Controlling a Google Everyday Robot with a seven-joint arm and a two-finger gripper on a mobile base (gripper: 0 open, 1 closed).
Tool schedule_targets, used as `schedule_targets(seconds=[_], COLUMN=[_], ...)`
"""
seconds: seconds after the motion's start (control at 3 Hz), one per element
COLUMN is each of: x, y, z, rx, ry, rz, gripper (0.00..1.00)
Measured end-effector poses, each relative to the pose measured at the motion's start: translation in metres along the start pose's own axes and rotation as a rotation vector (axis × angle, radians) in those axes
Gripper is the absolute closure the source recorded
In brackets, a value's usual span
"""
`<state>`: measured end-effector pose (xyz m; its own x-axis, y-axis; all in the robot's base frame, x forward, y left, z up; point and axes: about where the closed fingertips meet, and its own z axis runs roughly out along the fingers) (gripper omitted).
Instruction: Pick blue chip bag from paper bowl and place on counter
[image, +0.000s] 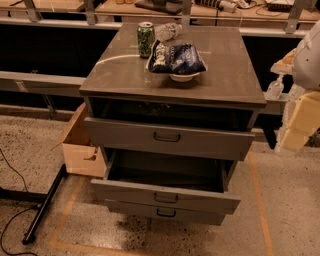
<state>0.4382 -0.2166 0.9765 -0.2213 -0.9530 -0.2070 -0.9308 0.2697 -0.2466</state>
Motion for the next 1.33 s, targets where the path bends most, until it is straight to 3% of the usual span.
schedule_targets(seconds=[0.33, 0.67, 1.0, 1.33], x=[0.000, 0.000, 0.022, 0.034], y=[0.000, -0.005, 0.000, -0.024], z=[0.000, 0.003, 0.039, 0.058], rx=[0.000, 0.034, 0.034, 0.091], ry=[0.000, -0.055, -0.202, -0.396], rz=[0.000, 0.045, 0.216, 0.343], gripper=[0.00, 0.00, 0.00, 0.00])
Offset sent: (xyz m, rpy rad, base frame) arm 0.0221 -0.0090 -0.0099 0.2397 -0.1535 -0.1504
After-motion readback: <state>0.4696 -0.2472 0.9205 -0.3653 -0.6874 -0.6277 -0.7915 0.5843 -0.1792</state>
